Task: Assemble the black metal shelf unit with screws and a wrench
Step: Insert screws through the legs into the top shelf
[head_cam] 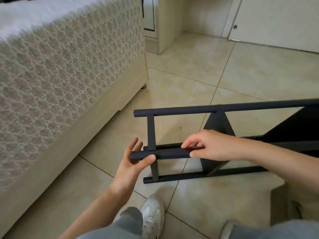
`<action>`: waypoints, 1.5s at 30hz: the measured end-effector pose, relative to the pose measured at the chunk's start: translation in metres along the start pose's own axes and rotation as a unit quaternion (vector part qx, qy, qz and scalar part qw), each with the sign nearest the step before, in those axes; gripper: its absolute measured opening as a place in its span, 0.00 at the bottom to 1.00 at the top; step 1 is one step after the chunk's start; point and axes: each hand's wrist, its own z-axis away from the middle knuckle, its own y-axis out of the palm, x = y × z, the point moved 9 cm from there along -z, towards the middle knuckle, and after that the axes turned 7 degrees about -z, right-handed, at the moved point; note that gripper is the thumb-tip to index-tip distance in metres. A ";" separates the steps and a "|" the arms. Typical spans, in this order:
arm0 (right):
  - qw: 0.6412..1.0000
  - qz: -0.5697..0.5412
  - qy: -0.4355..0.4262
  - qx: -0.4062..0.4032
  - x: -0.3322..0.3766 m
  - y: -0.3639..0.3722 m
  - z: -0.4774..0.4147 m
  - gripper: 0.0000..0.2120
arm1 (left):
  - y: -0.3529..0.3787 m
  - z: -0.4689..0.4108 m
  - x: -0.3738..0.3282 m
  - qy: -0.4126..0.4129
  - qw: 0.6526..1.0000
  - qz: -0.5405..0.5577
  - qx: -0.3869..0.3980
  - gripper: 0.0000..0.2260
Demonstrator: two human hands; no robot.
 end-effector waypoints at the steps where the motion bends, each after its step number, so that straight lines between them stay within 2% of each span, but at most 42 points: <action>1: 1.000 0.025 -0.004 -0.011 0.000 -0.002 0.002 0.16 | 0.008 0.003 0.008 -0.028 0.999 0.028 0.015 0.44; 5: 0.995 0.093 -0.010 -0.046 -0.002 -0.011 0.007 0.16 | 0.030 0.006 0.015 -0.049 0.995 0.079 0.044 0.29; 11: 0.984 0.165 0.000 -0.064 -0.005 -0.021 0.011 0.14 | 0.039 0.004 -0.004 -0.029 0.996 0.072 0.034 0.41; 21: 0.972 0.231 0.015 -0.049 0.001 -0.025 0.012 0.14 | 0.030 -0.002 -0.006 -0.048 0.998 0.036 0.014 0.33; 27: 0.976 0.210 0.008 -0.064 0.016 -0.048 0.016 0.13 | 0.022 -0.014 -0.042 -0.008 1.000 0.020 -0.002 0.37; 30: 0.979 0.184 -0.004 -0.083 0.028 -0.067 0.018 0.13 | 0.019 -0.022 -0.074 0.012 1.000 0.024 -0.013 0.32; 35: 0.983 0.124 -0.029 -0.131 0.052 -0.104 0.023 0.15 | 0.012 -0.038 -0.141 0.073 0.997 0.008 -0.031 0.39; 40: 0.978 0.080 -0.051 -0.185 0.078 -0.139 0.035 0.18 | 0.009 -0.054 -0.210 0.108 0.993 0.014 -0.048 0.29; 45: 0.967 0.030 -0.076 -0.242 0.100 -0.171 0.052 0.19 | 0.012 -0.058 -0.284 0.161 0.985 -0.026 -0.065 0.27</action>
